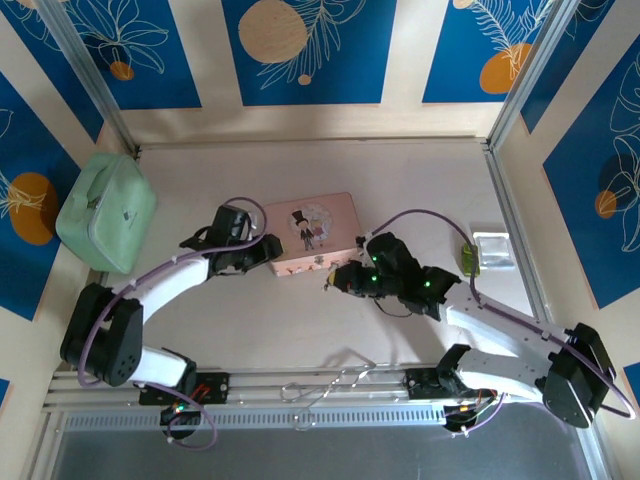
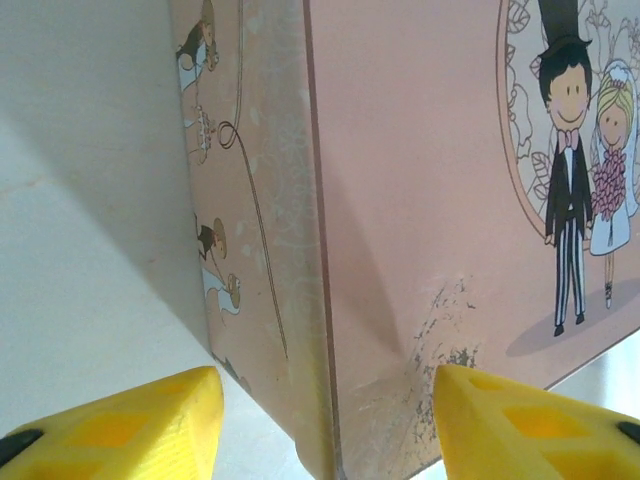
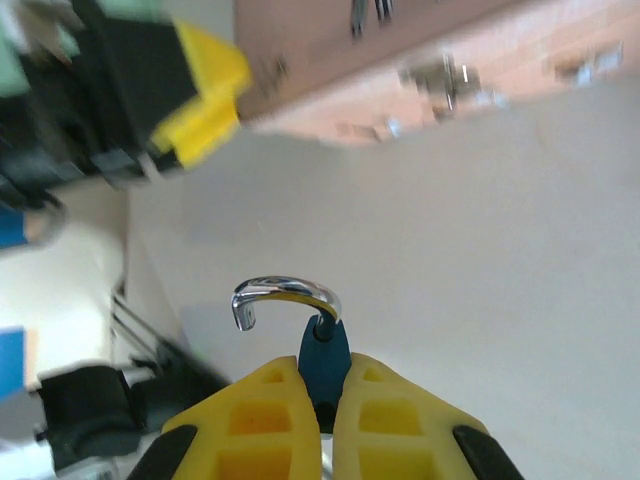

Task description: Unlock the padlock with the key

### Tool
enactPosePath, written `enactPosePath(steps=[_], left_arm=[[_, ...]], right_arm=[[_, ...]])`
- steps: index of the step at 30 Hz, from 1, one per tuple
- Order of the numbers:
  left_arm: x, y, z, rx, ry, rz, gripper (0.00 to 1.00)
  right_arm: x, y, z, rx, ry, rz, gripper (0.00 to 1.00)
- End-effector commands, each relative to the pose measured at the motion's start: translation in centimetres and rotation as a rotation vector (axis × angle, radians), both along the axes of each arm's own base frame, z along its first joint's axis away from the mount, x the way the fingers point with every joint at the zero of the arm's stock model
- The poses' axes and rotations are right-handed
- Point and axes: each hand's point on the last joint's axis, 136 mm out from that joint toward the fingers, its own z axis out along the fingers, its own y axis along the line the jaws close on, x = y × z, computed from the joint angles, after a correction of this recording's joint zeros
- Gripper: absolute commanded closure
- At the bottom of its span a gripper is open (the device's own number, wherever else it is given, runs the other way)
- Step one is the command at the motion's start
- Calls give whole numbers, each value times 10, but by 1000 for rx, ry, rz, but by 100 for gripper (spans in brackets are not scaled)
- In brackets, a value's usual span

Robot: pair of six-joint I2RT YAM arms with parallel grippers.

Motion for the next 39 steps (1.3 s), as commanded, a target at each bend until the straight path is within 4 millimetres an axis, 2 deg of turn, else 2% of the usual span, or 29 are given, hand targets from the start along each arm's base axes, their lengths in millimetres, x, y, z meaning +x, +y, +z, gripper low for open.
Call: enactPosePath(steps=[1,5,9,12,16,19,22,25,30,33,39], left_arm=[[6,4,38,-11,-64,3,34],[6,6,75,-8,-132,-9,31],[-1,15,109,16,-202,-15,32],[-12,21,125,12,-242,-18,32],[-28,24,122,-12,-234,-25,32],[-38,27,112,-13,-215,-28,34],[-43,30,103,-5,-200,-23,34],[-45,30,99,-6,-197,-21,34],[-42,32,105,5,-214,-21,34],[-40,34,114,23,-239,-21,34],[-28,45,152,78,-354,0,31]], right_arm=[[-46,-7,-31,-126,184,152,100],[-54,14,-44,-160,221,211,100],[-54,29,-64,-160,271,225,100],[-53,38,-79,-144,310,235,100],[-50,40,-100,-148,353,228,100],[-43,32,-108,-133,386,191,94],[-38,22,-112,-147,405,154,75],[-36,10,-113,-179,410,121,65],[-31,-13,-101,-252,359,72,58],[-27,-30,-79,-297,286,34,57],[-7,-73,0,-358,17,-83,49]])
